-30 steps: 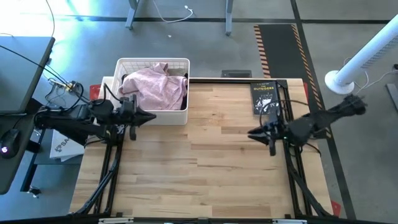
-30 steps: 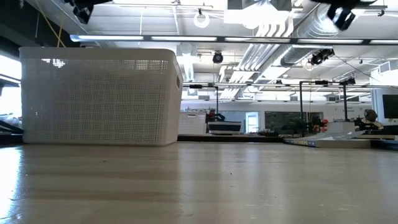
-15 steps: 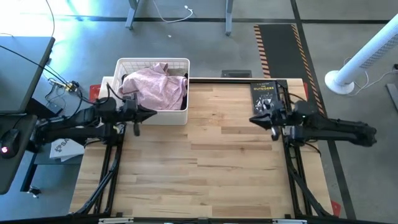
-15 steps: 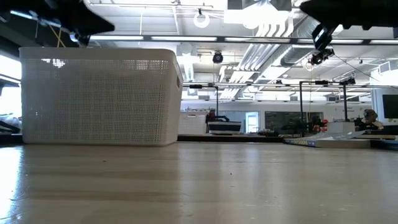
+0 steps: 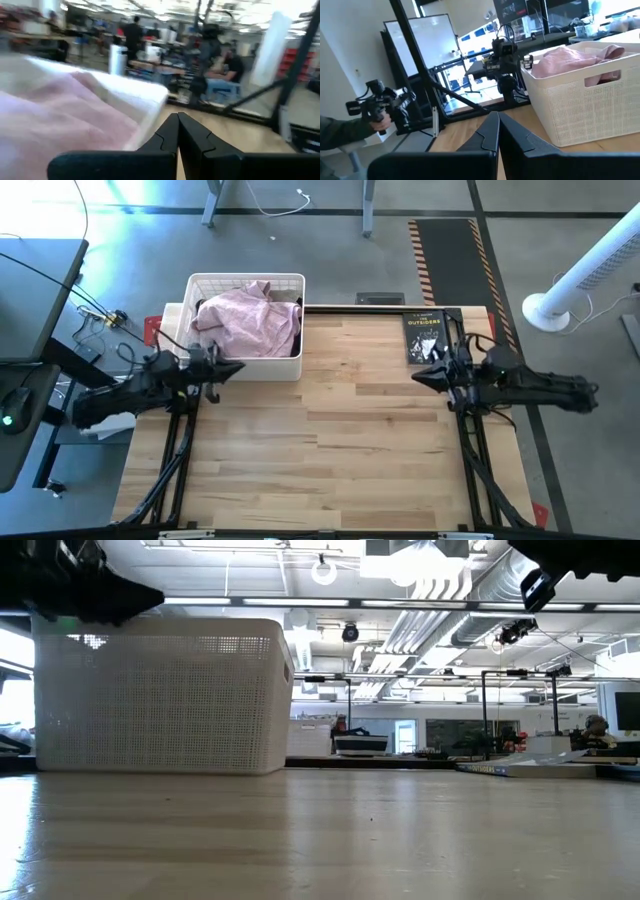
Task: Sort clothes
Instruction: Return to Home Position
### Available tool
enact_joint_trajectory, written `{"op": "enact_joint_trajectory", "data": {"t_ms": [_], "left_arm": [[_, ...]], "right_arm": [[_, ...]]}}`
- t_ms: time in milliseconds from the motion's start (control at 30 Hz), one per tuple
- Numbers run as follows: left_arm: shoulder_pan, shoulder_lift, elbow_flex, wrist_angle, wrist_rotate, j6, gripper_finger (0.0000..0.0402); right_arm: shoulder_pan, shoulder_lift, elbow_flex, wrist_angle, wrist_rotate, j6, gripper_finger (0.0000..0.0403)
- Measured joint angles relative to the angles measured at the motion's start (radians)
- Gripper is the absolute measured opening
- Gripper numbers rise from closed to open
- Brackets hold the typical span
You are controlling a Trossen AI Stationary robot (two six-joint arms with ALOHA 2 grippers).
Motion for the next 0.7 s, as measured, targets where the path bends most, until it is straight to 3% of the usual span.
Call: {"op": "enact_joint_trajectory", "data": {"t_ms": [133,333,533,600,700], "left_arm": [[-0.060,0.035,-0.107,0.213,-0.010,-0.006,0.0000],[-0.141,0.087,-0.163,0.371,0.009,0.079,0.0000],[-0.204,0.112,-0.131,0.343,-0.035,0.109,0.0000],[-0.215,0.113,-0.077,0.268,-0.058,0.108,0.0000],[-0.242,0.121,0.034,0.162,-0.011,0.099,0.0000]], "right_arm": [[0.030,0.023,0.000,0.000,0.020,-0.019,0.0000],[0.079,0.051,0.000,0.001,0.085,-0.051,0.0000],[0.105,0.055,0.000,0.001,0.116,-0.069,0.0000],[0.105,0.055,0.000,0.000,0.116,-0.068,0.0000],[0.105,0.055,0.000,-0.019,0.119,-0.068,0.0000]]}}
